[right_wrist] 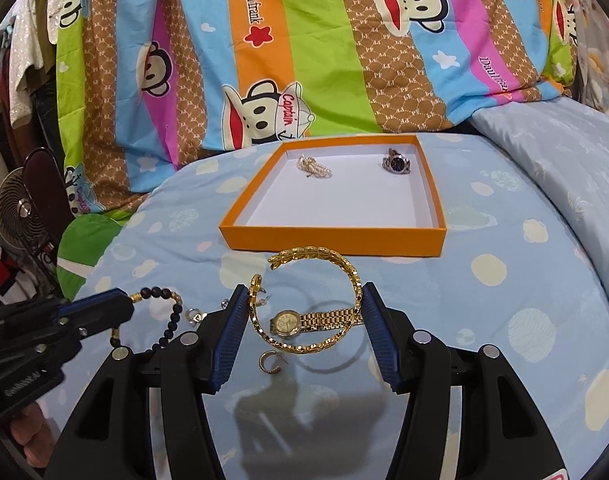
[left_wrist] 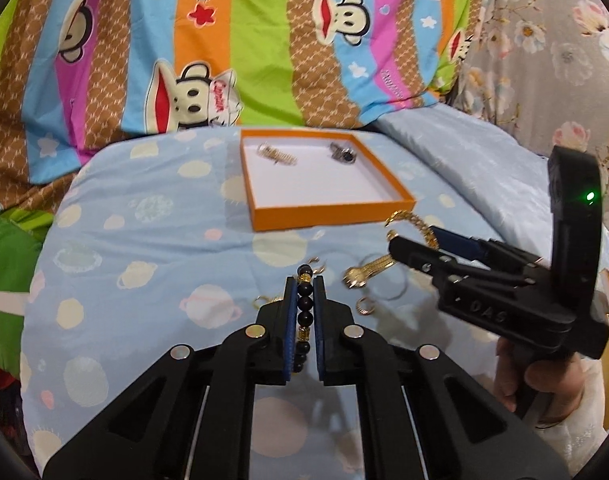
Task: Organize jewelry
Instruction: 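Carry the gold bangle and black bead bracelet over the orange box, then lower both items into the box and open both tools, then withdraw both tools toward the remaining earrings and gold watch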
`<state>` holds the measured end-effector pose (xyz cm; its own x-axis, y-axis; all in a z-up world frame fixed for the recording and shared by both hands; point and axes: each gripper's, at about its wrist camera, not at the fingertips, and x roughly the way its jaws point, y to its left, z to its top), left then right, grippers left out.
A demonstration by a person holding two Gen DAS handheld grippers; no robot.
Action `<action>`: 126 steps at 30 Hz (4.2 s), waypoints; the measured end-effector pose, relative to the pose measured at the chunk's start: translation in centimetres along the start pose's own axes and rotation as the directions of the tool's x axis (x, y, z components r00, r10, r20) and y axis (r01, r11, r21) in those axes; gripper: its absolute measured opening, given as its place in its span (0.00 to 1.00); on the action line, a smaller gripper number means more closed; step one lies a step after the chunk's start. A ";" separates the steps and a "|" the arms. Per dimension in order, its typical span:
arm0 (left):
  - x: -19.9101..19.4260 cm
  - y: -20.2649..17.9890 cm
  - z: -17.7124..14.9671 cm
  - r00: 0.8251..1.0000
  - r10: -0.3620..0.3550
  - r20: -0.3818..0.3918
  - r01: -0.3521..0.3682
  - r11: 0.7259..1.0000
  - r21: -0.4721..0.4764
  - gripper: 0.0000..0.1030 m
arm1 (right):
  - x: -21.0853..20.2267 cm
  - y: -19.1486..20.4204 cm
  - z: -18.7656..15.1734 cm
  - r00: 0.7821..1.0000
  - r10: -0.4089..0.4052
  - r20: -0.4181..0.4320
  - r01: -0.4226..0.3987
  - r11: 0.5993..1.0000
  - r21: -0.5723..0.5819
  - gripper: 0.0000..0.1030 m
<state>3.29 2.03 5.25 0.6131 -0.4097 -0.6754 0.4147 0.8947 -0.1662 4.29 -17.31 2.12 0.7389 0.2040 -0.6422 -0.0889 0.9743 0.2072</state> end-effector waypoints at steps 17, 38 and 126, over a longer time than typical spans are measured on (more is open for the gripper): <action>2.0 -0.8 12.0 0.983 0.051 0.175 -0.066 0.995 0.077 0.07 | 1.7 -2.7 8.4 0.998 -0.026 0.060 0.029 0.999 -0.045 0.54; 19.7 2.1 14.0 0.998 0.067 -0.018 -0.066 0.997 0.038 0.07 | 15.5 -7.6 10.4 0.988 -0.063 -0.142 0.061 0.998 -0.019 0.54; 8.3 5.1 -0.7 0.985 0.140 -0.100 -0.146 0.988 -0.050 0.55 | 6.4 0.3 -0.6 0.968 0.120 -0.222 -0.203 0.893 -0.402 0.60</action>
<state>10.01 3.37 -1.73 0.5948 -0.2601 -0.7606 0.2867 0.9526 -0.1015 8.58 -15.60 -2.40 0.5564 0.3358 -0.7600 -0.4978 0.8671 0.0187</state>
